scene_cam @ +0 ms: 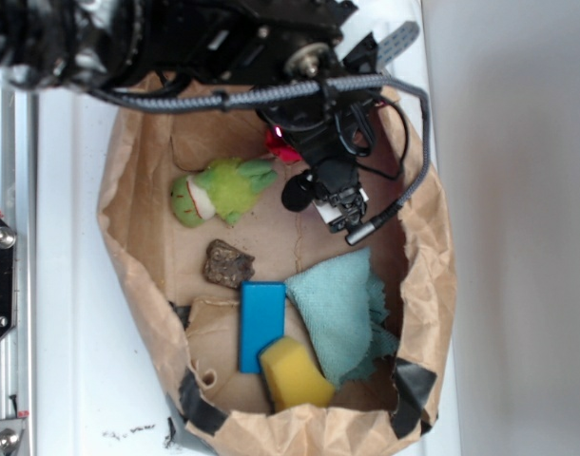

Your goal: Grab the red paper.

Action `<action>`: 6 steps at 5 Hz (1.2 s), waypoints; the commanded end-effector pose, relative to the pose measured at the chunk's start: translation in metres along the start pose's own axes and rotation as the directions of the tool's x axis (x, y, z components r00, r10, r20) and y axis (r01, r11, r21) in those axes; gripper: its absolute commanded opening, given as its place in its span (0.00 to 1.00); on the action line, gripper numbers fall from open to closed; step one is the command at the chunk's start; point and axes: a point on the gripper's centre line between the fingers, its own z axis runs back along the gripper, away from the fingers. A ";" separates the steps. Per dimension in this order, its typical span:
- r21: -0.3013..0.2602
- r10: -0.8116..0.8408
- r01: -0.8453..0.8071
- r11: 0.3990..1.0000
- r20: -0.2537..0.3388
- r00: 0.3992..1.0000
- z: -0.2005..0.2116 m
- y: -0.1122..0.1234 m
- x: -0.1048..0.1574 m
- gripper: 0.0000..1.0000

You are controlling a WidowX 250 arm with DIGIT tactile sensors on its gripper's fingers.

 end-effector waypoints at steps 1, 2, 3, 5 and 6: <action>0.026 0.005 -0.005 1.000 0.000 1.000 0.017 0.011 0.004 1.00; 0.003 -0.011 0.011 1.000 -0.005 1.000 0.027 0.008 -0.001 1.00; 0.012 -0.010 0.009 1.000 0.019 1.000 0.021 0.006 0.003 1.00; 0.065 0.015 -0.020 0.998 0.075 0.997 -0.002 0.007 0.016 1.00; 0.077 0.030 -0.038 0.996 0.103 0.994 -0.010 0.005 0.025 1.00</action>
